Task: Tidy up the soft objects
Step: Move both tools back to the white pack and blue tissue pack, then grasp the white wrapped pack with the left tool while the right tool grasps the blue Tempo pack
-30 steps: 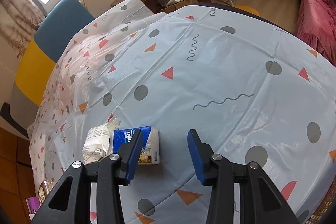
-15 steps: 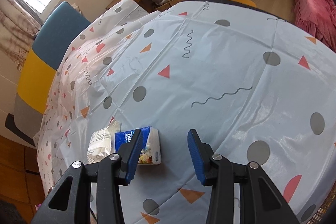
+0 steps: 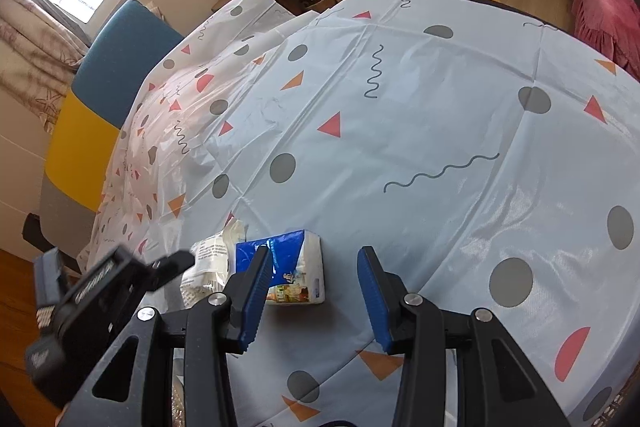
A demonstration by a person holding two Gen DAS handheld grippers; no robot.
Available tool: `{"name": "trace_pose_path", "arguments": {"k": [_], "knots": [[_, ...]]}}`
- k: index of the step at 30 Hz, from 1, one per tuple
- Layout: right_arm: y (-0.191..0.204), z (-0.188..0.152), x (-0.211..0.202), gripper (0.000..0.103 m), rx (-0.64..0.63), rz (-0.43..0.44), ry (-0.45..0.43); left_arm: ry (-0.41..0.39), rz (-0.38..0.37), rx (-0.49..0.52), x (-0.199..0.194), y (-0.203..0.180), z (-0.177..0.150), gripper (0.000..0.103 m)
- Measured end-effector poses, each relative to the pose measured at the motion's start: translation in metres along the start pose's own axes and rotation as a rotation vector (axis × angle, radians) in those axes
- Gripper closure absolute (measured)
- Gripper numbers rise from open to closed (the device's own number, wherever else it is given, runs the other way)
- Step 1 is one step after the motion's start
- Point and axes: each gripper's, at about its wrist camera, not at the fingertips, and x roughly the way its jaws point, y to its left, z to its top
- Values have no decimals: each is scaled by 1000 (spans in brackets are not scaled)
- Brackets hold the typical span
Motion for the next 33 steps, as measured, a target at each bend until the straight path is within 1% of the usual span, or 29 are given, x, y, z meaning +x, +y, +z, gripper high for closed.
{"name": "trace_pose_path", "arguments": {"k": [3,5,8,9,10,11,12,13,14,15,18,21,23,25,27,29,31,33], "knots": [[1,-1,1,59,-2,4,5,9,18,-3,10,-3,9,18],[2,-2,2,59,-3,9,12,12,47,13,16,-7,14,18],[3,-3,4,59,-11,7,19,-1,105,76,24,-17,17,11],[4,-4,5,59,-13,10,24,-3,127,106,27,-23,17,7],[5,-4,5,59,-16,9,25,5,154,144,31,-28,16,6],[5,-5,6,59,-21,6,27,4,189,196,34,-33,13,7],[5,-5,6,59,-24,8,31,-8,204,224,33,-33,9,11],[3,-4,6,59,-20,3,30,-25,213,254,31,-33,5,18],[0,-4,6,59,-14,-6,30,-41,207,281,27,-30,2,21],[-2,-3,7,59,-9,-8,31,-52,198,296,24,-27,0,27],[-5,-2,7,59,7,-10,28,-76,177,310,10,-9,-8,35],[-4,-2,6,59,1,-18,24,-84,170,294,-2,10,-18,36],[-4,-2,10,57,0,-15,37,-88,169,282,-11,22,-26,36],[-1,-3,14,57,-18,-12,55,-112,174,298,-25,29,-37,36],[8,-5,20,53,-64,-14,69,-140,181,308,-35,32,-47,36],[18,-7,25,36,-118,-16,81,-165,185,327,-47,37,-55,36],[26,-9,28,30,-173,-27,78,-182,177,353,-51,31,-60,37],[35,-12,32,28,-241,-79,61,-200,162,385,-61,27,-70,37]]}}
